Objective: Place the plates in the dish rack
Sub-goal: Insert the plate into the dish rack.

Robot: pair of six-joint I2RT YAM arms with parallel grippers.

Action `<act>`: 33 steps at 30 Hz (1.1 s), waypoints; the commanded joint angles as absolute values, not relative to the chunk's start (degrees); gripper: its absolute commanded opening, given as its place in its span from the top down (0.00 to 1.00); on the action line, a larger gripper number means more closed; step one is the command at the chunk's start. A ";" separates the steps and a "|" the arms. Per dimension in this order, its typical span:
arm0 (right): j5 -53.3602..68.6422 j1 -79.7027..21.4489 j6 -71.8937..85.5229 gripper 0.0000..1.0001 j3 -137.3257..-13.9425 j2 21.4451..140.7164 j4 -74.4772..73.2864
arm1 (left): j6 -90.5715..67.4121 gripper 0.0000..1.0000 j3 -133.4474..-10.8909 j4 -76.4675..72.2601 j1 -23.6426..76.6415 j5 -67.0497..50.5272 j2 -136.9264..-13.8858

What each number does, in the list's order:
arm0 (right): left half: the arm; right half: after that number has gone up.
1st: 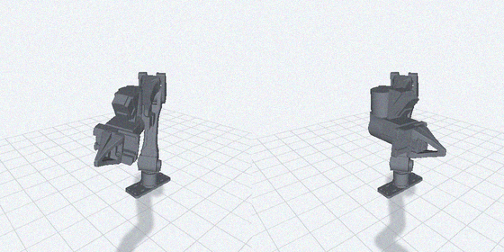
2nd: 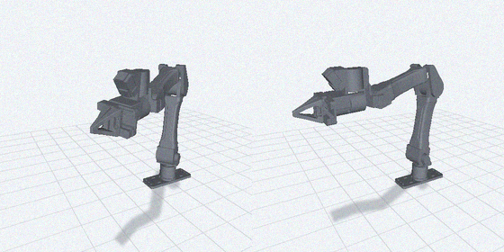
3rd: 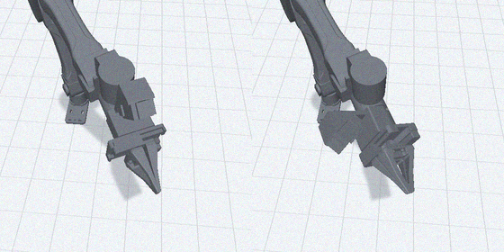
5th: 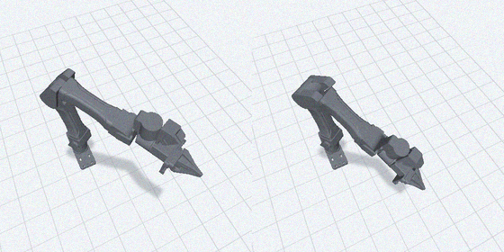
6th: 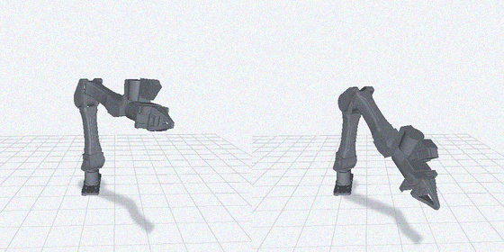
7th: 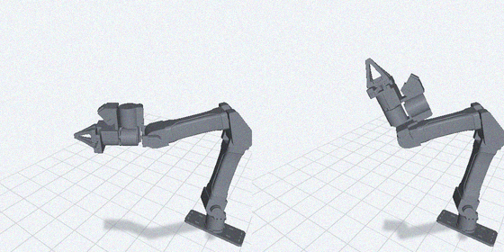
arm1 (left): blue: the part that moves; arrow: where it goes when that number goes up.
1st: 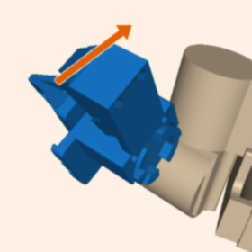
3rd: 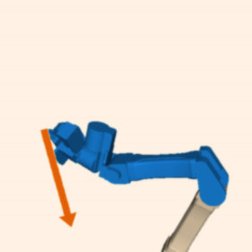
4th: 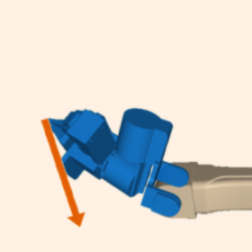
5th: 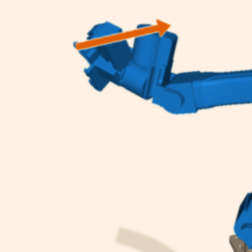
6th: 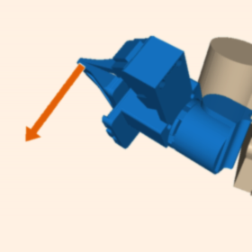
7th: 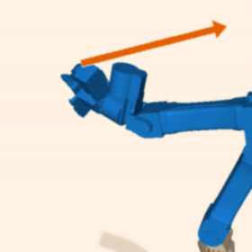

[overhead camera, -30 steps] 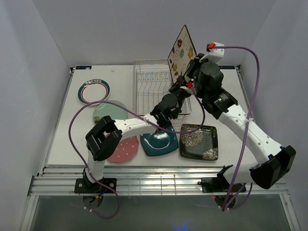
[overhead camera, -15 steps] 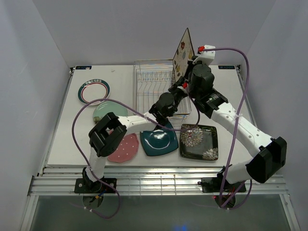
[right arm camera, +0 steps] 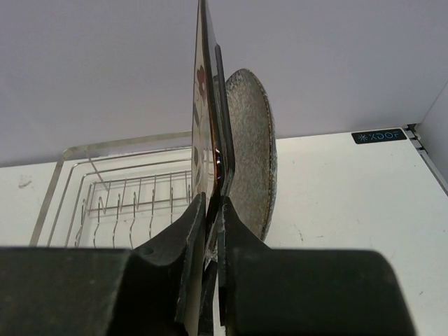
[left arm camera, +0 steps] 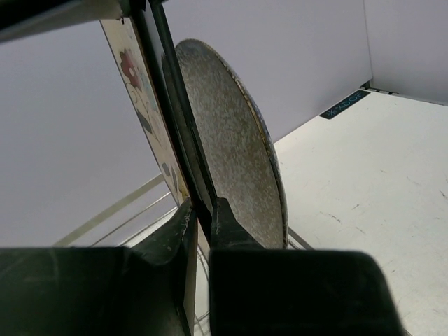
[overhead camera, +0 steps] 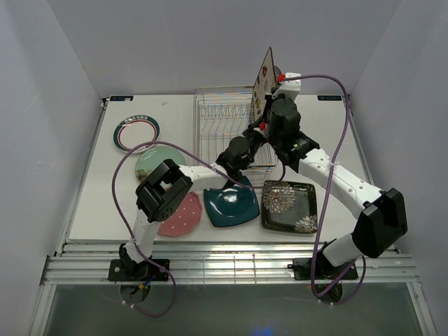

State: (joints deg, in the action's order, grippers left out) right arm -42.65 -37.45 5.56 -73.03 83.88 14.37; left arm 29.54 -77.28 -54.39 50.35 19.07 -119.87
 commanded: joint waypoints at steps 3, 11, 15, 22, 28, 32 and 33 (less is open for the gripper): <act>-34.63 -42.63 3.34 0.92 -72.86 83.14 27.16 | 26.19 1.00 -77.87 -46.32 47.90 19.60 -121.90; -34.98 -42.54 2.29 0.92 -71.98 84.99 29.18 | 26.72 1.00 -76.99 -48.43 47.72 17.57 -123.39; -34.10 -42.45 2.11 0.92 -72.33 86.22 29.18 | 26.90 1.00 -77.61 -48.51 47.72 18.19 -124.36; -33.84 -41.92 1.58 0.92 -72.86 87.63 28.92 | 26.63 1.00 -77.78 -48.95 47.64 17.23 -125.59; -33.58 -41.49 1.58 0.92 -73.21 88.59 28.39 | 26.19 1.00 -77.70 -49.48 47.55 17.40 -126.39; -32.87 -41.05 2.11 0.92 -73.30 89.21 27.86 | 26.19 1.00 -77.34 -49.75 47.29 17.05 -126.65; -32.78 -40.87 2.28 0.92 -73.39 89.30 27.60 | 26.28 1.00 -77.34 -49.83 47.11 17.05 -126.74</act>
State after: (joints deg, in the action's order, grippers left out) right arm -40.64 -36.62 3.66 -71.22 90.30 18.00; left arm 24.99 -75.59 -59.07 48.71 18.59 -125.51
